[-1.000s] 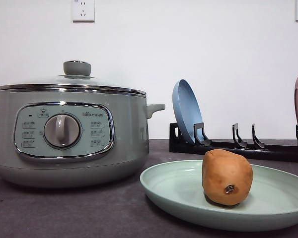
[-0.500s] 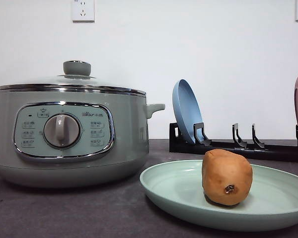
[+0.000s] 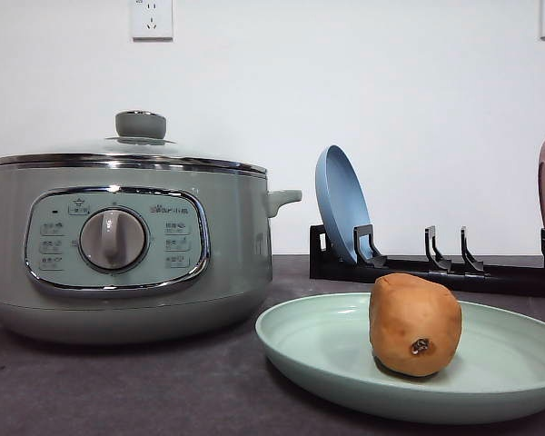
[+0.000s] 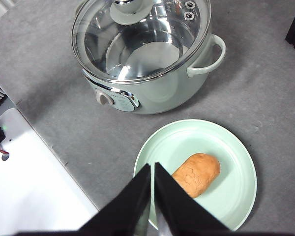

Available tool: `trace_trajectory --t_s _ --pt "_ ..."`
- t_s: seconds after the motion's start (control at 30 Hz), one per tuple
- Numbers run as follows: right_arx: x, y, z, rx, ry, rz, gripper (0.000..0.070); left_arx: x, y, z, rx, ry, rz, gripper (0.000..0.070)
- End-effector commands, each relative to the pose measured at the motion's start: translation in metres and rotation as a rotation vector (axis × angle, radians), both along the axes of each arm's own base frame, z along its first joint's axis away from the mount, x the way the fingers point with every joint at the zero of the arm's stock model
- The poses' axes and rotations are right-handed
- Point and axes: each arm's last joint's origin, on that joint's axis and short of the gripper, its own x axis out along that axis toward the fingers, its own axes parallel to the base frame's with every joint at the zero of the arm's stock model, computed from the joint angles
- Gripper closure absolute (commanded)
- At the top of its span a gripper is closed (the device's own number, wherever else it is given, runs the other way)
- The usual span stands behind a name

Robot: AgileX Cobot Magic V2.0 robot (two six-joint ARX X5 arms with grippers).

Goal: Transfer potato from steamer to green plate

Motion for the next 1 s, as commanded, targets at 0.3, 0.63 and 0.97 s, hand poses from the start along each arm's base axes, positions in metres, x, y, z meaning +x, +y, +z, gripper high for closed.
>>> trace_trajectory --t_s 0.3,0.63,0.97 --pt "0.000 0.001 0.005 0.011 -0.023 0.012 0.0700 -0.025 0.031 0.049 -0.104 -0.534 0.018 0.0696" --pt "0.000 0.001 0.005 0.011 -0.023 0.013 0.0700 -0.076 0.087 0.030 -0.075 -0.984 0.492 0.0696" --pt "0.000 0.001 0.005 0.011 -0.023 0.012 0.0700 -0.096 0.105 -0.074 0.022 -1.076 0.769 0.0696"
